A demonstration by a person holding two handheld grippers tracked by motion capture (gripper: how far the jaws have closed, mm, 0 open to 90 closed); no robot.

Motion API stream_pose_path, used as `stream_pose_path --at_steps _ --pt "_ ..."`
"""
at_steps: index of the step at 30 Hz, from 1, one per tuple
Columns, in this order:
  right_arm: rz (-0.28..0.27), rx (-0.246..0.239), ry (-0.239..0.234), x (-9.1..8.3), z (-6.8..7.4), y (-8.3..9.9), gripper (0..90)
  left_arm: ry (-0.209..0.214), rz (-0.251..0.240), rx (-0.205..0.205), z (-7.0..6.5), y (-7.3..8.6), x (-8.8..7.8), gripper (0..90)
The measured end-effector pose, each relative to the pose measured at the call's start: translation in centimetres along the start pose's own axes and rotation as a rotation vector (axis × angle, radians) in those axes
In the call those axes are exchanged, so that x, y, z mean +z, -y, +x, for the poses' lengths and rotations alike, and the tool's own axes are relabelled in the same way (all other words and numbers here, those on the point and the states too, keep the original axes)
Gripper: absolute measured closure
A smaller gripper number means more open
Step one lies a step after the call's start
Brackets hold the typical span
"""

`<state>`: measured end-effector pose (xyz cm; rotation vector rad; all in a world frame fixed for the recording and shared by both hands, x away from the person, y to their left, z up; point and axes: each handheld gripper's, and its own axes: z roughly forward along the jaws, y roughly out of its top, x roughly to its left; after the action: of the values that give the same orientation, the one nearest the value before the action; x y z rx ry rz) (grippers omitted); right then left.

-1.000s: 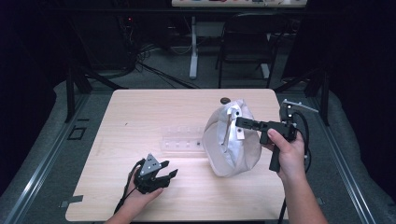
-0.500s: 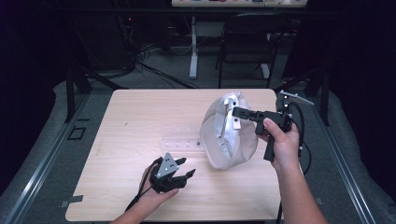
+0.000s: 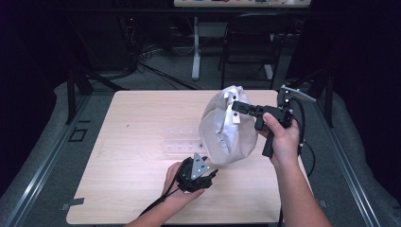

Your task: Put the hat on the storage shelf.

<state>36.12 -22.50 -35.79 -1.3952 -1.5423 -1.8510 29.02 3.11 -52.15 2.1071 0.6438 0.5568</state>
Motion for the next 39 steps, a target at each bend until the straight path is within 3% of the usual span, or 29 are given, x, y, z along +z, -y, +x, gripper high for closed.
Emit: stream_pose_path --at_steps 10,16,19,24,29,36,39 --pt "-0.008 0.000 -0.007 0.2 0.1 0.3 82.6 -0.068 0.002 0.015 -0.9 -1.2 1.0 53.1" --pt "-0.022 0.011 -0.011 0.3 0.3 0.4 82.6 -0.072 0.001 0.031 -1.6 -1.8 1.4 43.1" --pt "-0.021 0.003 -0.014 0.3 0.4 0.4 82.6 -0.102 -0.001 0.035 -1.8 -1.9 1.5 43.2" --pt "-0.013 0.012 -0.008 0.3 0.5 0.5 82.6 -0.127 0.025 0.007 -0.9 -1.8 1.3 63.6" --pt "-0.015 0.005 -0.017 0.4 0.5 0.5 82.5 -0.111 0.015 0.005 0.1 -1.7 0.6 74.3" --pt "-0.003 0.004 -0.016 1.0 0.5 0.6 82.6 -0.094 -0.005 0.009 1.3 -1.6 0.1 81.2" --pt "0.009 0.009 -0.013 1.4 0.3 0.7 82.5 -0.075 -0.029 -0.016 2.2 -1.3 -0.1 82.8"
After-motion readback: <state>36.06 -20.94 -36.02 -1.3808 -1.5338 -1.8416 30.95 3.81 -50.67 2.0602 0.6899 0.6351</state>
